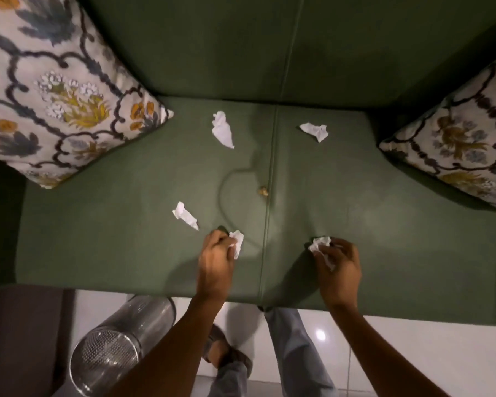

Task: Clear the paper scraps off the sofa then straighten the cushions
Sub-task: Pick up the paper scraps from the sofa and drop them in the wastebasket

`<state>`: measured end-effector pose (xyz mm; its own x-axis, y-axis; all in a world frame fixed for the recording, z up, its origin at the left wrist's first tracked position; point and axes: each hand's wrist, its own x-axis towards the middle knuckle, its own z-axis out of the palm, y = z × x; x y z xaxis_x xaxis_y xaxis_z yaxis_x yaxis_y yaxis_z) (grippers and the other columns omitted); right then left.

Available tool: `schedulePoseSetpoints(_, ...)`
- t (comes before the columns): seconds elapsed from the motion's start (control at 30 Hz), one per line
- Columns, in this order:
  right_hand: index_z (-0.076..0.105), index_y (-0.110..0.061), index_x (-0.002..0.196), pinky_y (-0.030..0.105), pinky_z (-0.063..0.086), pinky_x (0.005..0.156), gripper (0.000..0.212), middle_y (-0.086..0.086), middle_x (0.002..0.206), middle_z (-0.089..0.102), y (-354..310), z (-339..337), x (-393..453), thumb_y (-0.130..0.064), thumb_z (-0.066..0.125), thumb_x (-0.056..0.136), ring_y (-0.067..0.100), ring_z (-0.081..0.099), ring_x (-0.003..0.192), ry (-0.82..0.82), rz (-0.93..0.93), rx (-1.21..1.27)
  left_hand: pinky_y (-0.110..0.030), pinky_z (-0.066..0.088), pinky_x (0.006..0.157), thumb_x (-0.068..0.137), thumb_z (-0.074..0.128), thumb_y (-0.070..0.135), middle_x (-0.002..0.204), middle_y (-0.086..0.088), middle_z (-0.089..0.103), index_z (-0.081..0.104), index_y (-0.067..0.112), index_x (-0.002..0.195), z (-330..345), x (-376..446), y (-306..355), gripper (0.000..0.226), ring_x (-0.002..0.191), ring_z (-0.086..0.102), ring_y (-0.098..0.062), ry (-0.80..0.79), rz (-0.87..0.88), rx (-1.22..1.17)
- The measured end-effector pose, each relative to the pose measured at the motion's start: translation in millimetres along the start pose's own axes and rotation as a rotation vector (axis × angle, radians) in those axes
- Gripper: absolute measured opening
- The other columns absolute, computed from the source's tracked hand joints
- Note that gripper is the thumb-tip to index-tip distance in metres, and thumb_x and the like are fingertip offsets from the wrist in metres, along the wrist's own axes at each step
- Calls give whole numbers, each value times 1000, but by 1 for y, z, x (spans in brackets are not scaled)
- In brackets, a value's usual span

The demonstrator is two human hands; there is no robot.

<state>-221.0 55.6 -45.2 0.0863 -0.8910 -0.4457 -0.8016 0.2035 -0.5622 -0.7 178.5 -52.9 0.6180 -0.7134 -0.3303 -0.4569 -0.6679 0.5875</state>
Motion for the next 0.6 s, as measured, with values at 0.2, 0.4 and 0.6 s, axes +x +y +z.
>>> schedulePoseSetpoints(0.2,81,-3,107,28,49,88,18,19,112,75,-13,31,-19,-16,80,95,36,73,97,19,-55,-85,-43,56,85,95,68,2,104,-15,73,76,6,106,-13,-30,-27,13,95,67,-34,92,-19,-97)
schedulePoseSetpoints(0.4,83,-9,102,30,61,90,10,11,101,82,-66,110,-110,-15,81,94,25,78,90,-219,-266,-8,-32,42,94,91,74,4,104,-8,78,75,16,106,-62,-87,-91,19,96,62,-25,296,-194,-47)
schedulePoseSetpoints(0.6,78,-11,109,34,63,84,17,9,99,83,-94,207,-212,-19,81,94,26,79,88,-459,-386,-47,-10,46,77,89,75,1,91,-4,74,73,17,94,-83,-172,-175,17,81,67,-10,585,-700,-410)
